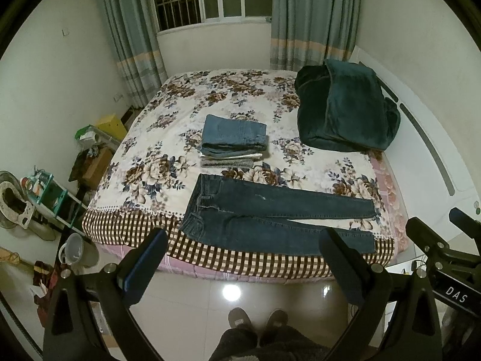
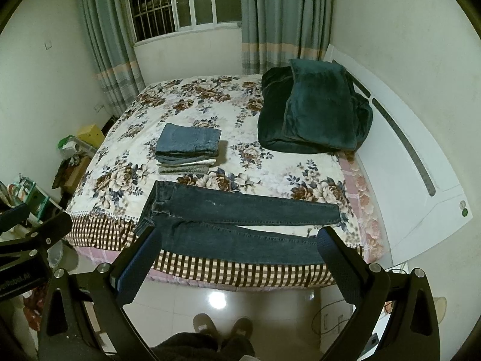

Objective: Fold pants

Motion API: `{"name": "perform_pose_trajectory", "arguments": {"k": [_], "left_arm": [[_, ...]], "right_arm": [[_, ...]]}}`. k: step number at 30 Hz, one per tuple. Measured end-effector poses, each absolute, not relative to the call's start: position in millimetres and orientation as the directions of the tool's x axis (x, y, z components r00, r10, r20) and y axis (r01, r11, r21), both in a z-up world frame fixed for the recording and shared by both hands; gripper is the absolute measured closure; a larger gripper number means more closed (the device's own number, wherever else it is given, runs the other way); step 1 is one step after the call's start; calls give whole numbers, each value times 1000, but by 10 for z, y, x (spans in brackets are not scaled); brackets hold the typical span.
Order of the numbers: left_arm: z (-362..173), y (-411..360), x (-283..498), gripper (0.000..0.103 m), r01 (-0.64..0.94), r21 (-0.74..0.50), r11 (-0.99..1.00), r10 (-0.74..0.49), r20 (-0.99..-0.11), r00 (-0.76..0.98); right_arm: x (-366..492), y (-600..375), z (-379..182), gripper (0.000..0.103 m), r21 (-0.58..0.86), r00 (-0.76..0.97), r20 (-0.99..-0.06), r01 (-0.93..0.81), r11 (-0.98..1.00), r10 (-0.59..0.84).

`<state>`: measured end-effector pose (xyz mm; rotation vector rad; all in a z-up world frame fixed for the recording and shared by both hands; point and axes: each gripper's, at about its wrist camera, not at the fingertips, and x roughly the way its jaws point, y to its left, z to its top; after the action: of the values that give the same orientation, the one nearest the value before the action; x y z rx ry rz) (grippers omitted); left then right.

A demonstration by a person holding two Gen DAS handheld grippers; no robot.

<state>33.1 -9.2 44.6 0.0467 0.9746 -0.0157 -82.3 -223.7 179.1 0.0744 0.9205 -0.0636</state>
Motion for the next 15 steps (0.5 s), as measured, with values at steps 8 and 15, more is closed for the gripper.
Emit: {"name": "perform_pose_trajectory", "arguments": {"k": [8,15], "left_arm": [[-97,-174,780,0,-76,97,992,123,-824,554],[-836,-210,1391,0,-124,142,982,184,-861,474]], "right_arm": [[-378,-2606,1161,0,113,560,-828,150,982,10],[304,-2999,391,0,121,491,-871,204,971,6]]}}
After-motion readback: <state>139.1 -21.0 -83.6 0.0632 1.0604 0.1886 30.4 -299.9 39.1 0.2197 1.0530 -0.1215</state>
